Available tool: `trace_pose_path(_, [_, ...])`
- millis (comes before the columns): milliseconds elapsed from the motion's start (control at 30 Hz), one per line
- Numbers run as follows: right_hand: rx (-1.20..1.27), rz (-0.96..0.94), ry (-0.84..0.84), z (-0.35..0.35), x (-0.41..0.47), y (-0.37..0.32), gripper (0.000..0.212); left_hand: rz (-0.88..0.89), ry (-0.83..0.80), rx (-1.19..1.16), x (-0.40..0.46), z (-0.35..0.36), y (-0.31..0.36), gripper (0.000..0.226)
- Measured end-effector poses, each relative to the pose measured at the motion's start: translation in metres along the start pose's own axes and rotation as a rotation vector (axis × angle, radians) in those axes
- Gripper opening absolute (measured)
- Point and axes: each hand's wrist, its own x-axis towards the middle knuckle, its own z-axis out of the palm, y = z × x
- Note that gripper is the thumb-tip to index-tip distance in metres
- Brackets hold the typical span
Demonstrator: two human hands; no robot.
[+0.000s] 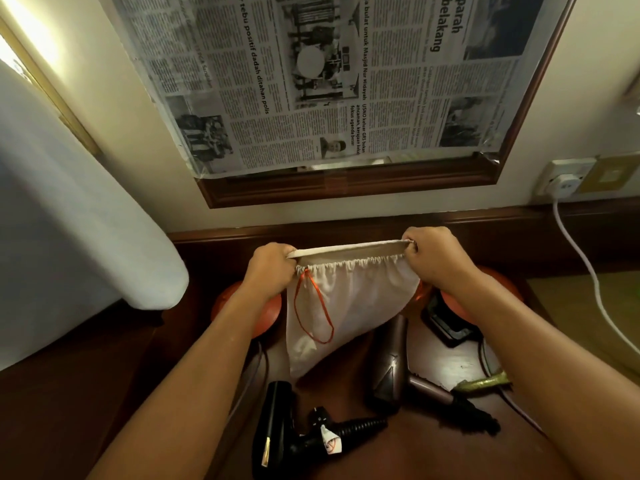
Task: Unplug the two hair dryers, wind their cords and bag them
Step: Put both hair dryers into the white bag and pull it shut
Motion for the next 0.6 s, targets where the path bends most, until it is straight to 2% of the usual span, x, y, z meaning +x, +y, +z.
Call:
trace_pose_path(133, [0.103, 0.050, 0.014, -0.007, 0.001, -0.002, 0.022, -0.014, -0.018, -0.020, -0.004, 0.002, -0.003, 0.022])
trace_pose_path(267, [0.366, 0.212, 0.007, -0.009, 0.000, -0.003, 0.009, -0.217, -0.111, -0.472, -0.007, 0.004, -0.004, 0.020])
trace_pose_path(300, [0.452, 0.255, -0.009, -0.009, -0.001, -0.004, 0.005, -0.220, -0.100, -0.464, -0.009, 0.008, -0.002, 0.027])
trace_pose_path(333, [0.522, 0.281, -0.027, -0.009, -0.002, -0.006, 0.005, -0.167, -0.020, -0.358, -0.013, 0.012, 0.002, 0.037])
trace_pose_path(367, [0.571, 0.292, -0.051, -0.008, -0.003, -0.009, 0.009, -0.038, 0.130, -0.223, -0.021, 0.020, 0.009, 0.042])
trace_pose_path(400, [0.607, 0.290, -0.082, -0.007, -0.003, -0.012, 0.013, 0.149, 0.287, -0.141, -0.032, 0.029, 0.020, 0.043])
trace_pose_path(433, [0.638, 0.272, -0.118, -0.006, -0.003, -0.015, 0.016, 0.326, 0.344, -0.117, -0.041, 0.040, 0.032, 0.040])
trace_pose_path(467, [0.664, 0.239, -0.158, -0.006, -0.003, -0.018, 0.017, 0.435, 0.303, -0.122, -0.047, 0.056, 0.040, 0.037])
trace_pose_path(500, [0.670, 0.195, -0.198, -0.006, -0.004, -0.021, 0.018, 0.450, 0.200, -0.148, -0.049, 0.069, 0.046, 0.036])
trace_pose_path(567, [0.601, 0.100, -0.241, -0.010, -0.005, -0.024, 0.019, 0.354, 0.015, -0.204, -0.047, 0.085, 0.053, 0.040])
trace_pose_path(600, [0.551, 0.056, -0.242, -0.013, -0.006, -0.024, 0.018, 0.320, -0.026, -0.214, -0.044, 0.088, 0.053, 0.041])
